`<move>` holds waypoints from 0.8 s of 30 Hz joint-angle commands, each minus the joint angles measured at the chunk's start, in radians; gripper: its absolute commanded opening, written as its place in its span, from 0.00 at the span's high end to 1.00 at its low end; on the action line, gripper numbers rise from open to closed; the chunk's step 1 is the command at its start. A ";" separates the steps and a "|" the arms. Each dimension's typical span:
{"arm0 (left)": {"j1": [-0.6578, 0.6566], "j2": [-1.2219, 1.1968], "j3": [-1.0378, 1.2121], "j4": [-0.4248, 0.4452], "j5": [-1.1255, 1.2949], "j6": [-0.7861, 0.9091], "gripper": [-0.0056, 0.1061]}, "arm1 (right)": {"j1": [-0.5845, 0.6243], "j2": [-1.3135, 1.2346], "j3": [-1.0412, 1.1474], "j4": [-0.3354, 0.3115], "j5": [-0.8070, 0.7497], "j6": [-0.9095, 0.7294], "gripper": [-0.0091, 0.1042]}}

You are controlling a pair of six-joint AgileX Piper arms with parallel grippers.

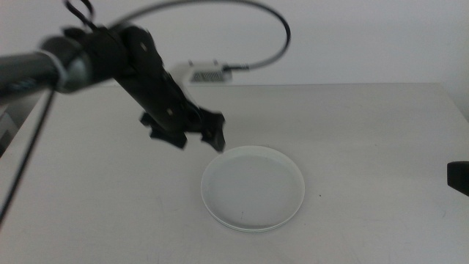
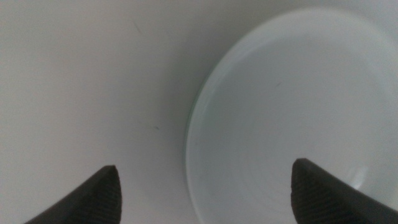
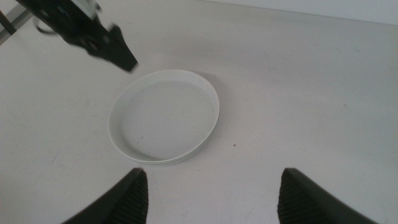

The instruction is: Stack the three bowls on top of each other.

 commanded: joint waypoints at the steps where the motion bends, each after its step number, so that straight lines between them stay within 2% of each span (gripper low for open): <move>1: 0.022 -0.105 -0.053 -0.008 0.024 -0.010 0.01 | -0.006 0.001 -0.026 0.012 -0.059 -0.007 0.45; 8: 0.086 -0.252 -0.131 0.023 0.197 -0.008 0.01 | -0.006 0.001 -0.026 0.012 -0.059 -0.007 0.45; 13: 0.085 -0.322 -0.133 0.097 0.175 -0.008 0.01 | -0.006 0.001 -0.026 0.012 -0.059 -0.007 0.45; 18: 0.085 -0.356 -0.134 0.131 0.182 -0.012 0.01 | -0.006 0.001 -0.026 0.012 -0.059 -0.007 0.45; 24: 0.086 -0.411 -0.134 0.218 0.195 -0.096 0.01 | -0.006 0.001 -0.026 0.012 -0.059 -0.007 0.45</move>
